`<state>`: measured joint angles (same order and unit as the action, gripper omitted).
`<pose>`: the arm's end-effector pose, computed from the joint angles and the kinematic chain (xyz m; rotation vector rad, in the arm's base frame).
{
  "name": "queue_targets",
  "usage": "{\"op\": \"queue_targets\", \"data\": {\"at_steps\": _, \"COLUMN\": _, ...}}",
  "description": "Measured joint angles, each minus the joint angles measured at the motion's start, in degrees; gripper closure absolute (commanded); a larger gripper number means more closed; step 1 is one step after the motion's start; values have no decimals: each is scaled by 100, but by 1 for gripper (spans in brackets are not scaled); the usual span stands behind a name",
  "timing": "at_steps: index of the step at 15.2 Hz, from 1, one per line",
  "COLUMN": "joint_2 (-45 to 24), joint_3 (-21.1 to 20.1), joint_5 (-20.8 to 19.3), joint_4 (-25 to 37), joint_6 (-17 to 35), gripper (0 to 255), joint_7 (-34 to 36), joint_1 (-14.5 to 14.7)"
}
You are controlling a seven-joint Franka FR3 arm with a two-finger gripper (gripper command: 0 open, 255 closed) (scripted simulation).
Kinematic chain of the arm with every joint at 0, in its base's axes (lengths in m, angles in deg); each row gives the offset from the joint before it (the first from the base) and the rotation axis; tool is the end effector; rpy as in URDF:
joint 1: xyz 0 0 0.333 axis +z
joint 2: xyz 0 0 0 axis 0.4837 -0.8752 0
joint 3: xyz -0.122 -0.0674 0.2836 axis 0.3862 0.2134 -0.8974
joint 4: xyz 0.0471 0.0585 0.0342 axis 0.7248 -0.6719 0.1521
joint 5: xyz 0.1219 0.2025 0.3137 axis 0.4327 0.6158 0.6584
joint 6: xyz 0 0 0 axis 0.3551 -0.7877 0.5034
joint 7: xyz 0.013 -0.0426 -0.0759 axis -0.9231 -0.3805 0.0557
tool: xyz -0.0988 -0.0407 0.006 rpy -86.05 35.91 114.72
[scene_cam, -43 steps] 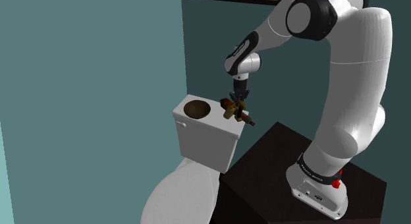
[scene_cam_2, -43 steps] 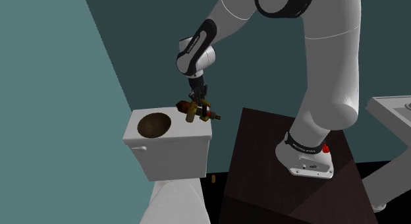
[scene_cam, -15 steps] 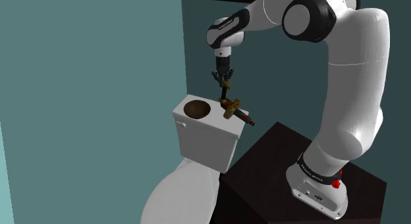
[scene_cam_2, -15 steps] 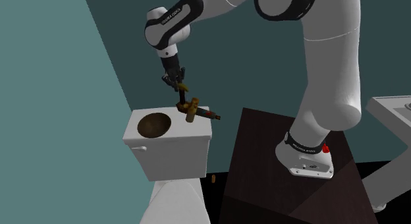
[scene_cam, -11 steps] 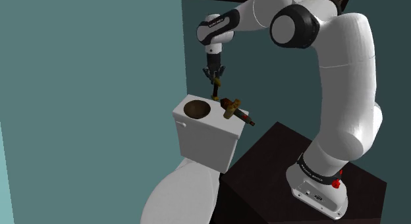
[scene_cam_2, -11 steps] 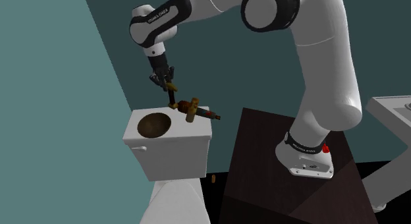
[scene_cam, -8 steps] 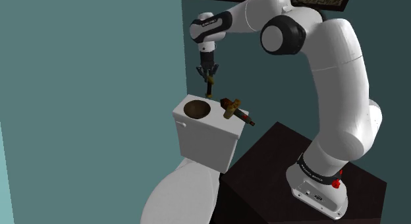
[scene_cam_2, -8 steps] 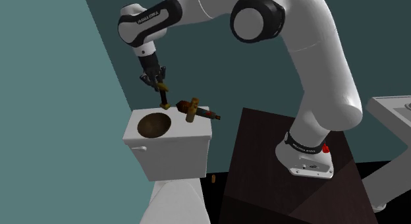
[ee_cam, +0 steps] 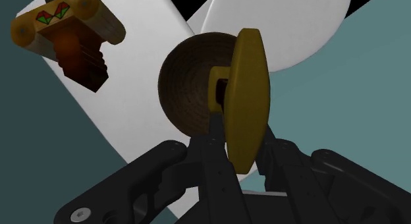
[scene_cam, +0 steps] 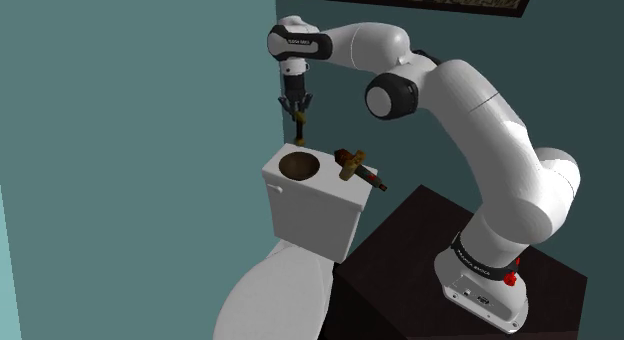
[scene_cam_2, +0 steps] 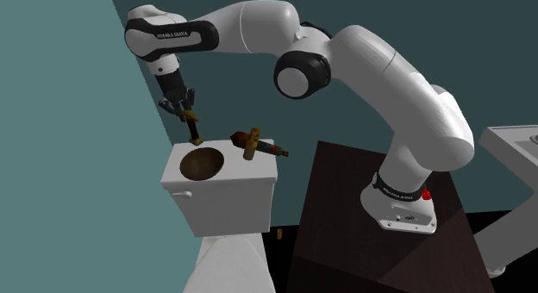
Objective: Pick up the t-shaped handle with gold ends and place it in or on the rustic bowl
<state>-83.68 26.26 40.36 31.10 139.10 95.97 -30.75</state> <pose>0.7625 -0.0485 0.3291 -3.0103 0.4719 0.3655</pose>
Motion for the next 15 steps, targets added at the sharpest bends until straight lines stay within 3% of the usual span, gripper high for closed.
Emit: {"op": "queue_targets", "data": {"at_steps": 15, "joint_2": -179, "joint_3": 0, "joint_5": 28, "joint_4": -809, "joint_6": 978, "gripper": 255, "joint_7": -111, "joint_1": 51}}
